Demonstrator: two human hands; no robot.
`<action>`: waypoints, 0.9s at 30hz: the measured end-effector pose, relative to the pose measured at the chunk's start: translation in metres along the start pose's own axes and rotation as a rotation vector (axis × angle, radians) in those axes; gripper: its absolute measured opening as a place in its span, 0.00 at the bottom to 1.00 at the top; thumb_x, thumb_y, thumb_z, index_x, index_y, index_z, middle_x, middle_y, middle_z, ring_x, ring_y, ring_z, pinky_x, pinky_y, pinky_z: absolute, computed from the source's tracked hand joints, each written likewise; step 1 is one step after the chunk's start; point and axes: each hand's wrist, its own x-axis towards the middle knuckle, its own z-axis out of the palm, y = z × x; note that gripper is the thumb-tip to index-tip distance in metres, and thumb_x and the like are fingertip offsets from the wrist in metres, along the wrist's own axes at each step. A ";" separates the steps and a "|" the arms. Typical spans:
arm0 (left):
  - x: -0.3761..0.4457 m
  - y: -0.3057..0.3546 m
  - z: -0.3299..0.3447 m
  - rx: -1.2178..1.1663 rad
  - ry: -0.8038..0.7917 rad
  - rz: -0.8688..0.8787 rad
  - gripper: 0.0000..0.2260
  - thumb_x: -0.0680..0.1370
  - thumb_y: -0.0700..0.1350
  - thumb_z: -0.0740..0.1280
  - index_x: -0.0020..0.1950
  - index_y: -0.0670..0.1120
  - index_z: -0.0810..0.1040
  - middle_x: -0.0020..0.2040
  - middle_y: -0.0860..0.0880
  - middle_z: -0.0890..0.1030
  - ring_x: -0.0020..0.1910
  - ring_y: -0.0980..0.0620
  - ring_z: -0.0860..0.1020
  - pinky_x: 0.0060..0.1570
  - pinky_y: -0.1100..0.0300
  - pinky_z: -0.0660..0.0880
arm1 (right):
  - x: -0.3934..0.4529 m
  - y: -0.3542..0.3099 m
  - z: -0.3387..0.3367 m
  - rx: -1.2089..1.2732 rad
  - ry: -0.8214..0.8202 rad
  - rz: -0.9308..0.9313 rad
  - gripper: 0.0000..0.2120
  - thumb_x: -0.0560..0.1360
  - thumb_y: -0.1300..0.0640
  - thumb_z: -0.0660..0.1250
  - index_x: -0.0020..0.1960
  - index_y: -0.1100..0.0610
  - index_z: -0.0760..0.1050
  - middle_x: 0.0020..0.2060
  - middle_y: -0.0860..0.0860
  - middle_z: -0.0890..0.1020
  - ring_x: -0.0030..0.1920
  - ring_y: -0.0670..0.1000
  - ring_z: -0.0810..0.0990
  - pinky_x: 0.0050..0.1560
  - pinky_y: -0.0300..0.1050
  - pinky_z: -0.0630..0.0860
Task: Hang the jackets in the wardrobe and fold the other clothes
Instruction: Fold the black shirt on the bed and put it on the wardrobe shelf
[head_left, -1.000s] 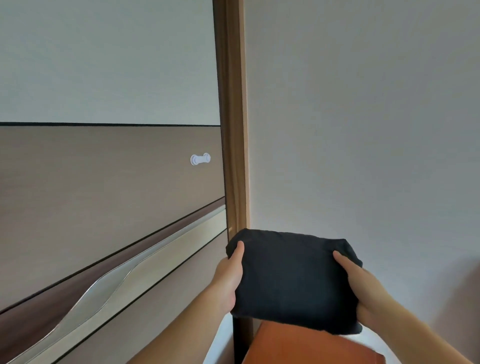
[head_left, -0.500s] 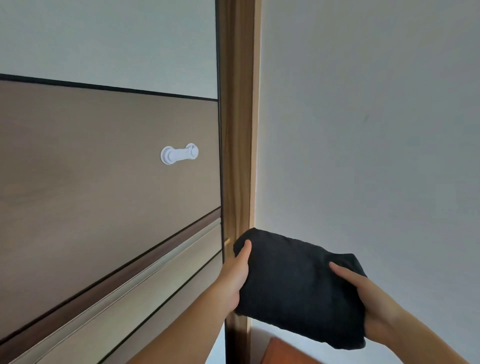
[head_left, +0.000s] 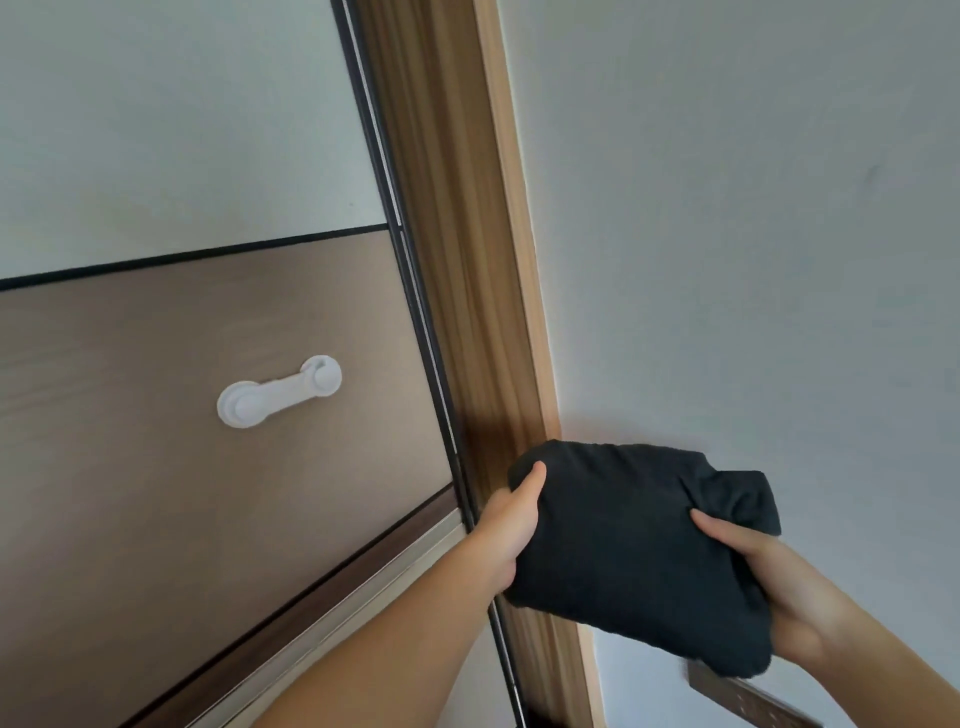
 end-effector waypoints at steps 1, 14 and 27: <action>0.006 0.002 -0.002 0.013 -0.003 0.024 0.29 0.75 0.67 0.61 0.70 0.52 0.68 0.65 0.49 0.75 0.50 0.49 0.74 0.53 0.52 0.72 | 0.005 -0.004 0.001 0.006 -0.007 -0.019 0.16 0.63 0.53 0.75 0.47 0.61 0.85 0.52 0.61 0.84 0.48 0.63 0.85 0.39 0.53 0.81; 0.057 0.037 -0.040 2.084 0.262 0.773 0.13 0.79 0.46 0.63 0.62 0.47 0.77 0.62 0.44 0.78 0.69 0.41 0.68 0.73 0.35 0.49 | 0.030 -0.022 0.015 0.012 -0.010 -0.078 0.14 0.65 0.54 0.73 0.49 0.59 0.85 0.52 0.62 0.84 0.47 0.68 0.83 0.40 0.66 0.78; 0.066 0.030 -0.043 2.645 0.229 0.606 0.18 0.83 0.50 0.54 0.69 0.43 0.72 0.67 0.41 0.74 0.67 0.37 0.71 0.67 0.35 0.60 | 0.012 -0.013 0.015 0.018 0.006 -0.096 0.14 0.66 0.53 0.72 0.48 0.58 0.85 0.53 0.61 0.84 0.48 0.68 0.83 0.43 0.68 0.77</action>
